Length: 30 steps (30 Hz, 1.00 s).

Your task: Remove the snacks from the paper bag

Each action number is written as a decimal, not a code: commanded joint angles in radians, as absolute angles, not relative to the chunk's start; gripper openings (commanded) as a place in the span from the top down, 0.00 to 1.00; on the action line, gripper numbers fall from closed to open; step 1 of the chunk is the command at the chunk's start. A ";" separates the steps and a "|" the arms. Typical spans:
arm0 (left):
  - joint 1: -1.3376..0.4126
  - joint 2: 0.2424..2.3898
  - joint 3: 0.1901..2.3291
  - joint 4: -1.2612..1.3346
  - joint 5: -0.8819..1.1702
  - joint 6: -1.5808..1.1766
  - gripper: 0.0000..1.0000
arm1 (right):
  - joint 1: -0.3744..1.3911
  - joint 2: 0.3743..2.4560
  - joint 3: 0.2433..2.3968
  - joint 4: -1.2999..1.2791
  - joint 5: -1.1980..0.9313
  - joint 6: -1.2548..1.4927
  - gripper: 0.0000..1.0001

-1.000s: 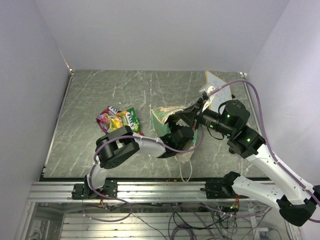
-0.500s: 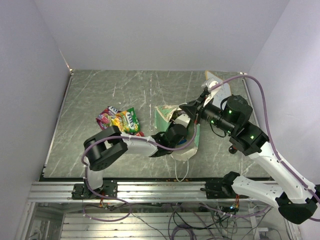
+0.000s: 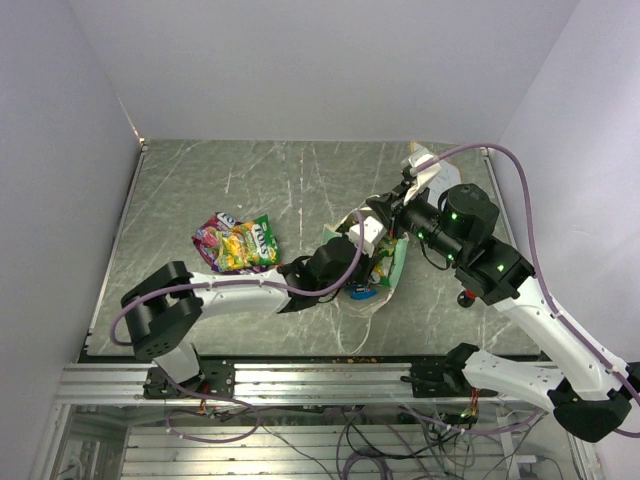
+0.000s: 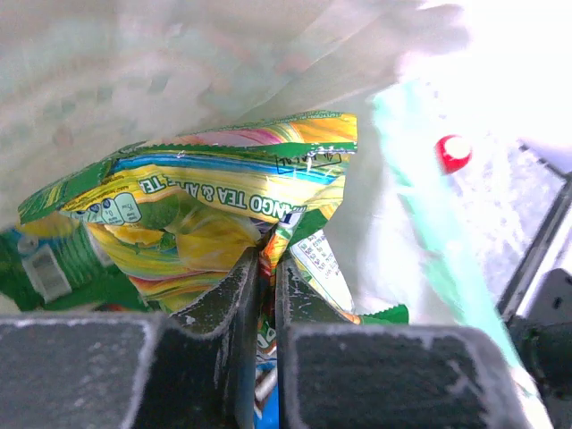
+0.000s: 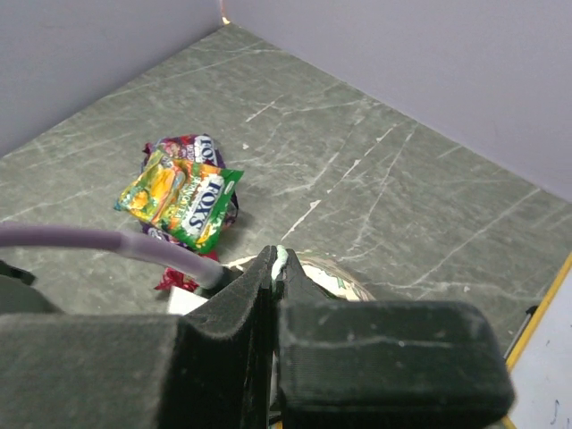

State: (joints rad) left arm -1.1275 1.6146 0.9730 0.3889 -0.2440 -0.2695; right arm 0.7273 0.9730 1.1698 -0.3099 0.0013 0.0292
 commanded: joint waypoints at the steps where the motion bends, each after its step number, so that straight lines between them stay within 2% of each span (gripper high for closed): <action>1: -1.123 1.519 1.025 0.390 -0.142 -0.289 0.93 | 0.733 0.946 1.186 -0.291 0.076 0.025 1.00; 8: -1.122 1.422 0.995 0.382 -0.043 -0.308 0.93 | 0.732 0.936 1.213 -0.315 0.167 -0.004 1.00; 20: -1.082 1.281 1.141 0.274 0.074 -0.310 0.93 | 0.732 0.948 1.295 -0.386 0.325 -0.053 1.00; 25: -1.033 1.220 1.213 0.189 0.083 -0.306 0.93 | 0.733 0.931 1.270 -0.382 0.325 -0.040 1.00; 30: -0.948 1.150 1.277 0.048 0.004 -0.330 0.93 | 0.732 0.915 1.259 -0.385 0.337 -0.047 1.00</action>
State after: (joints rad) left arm -1.0134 1.2186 1.2125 0.1200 0.0490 -0.3065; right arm 0.7280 0.9546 1.2564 -0.4263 0.3054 -0.0349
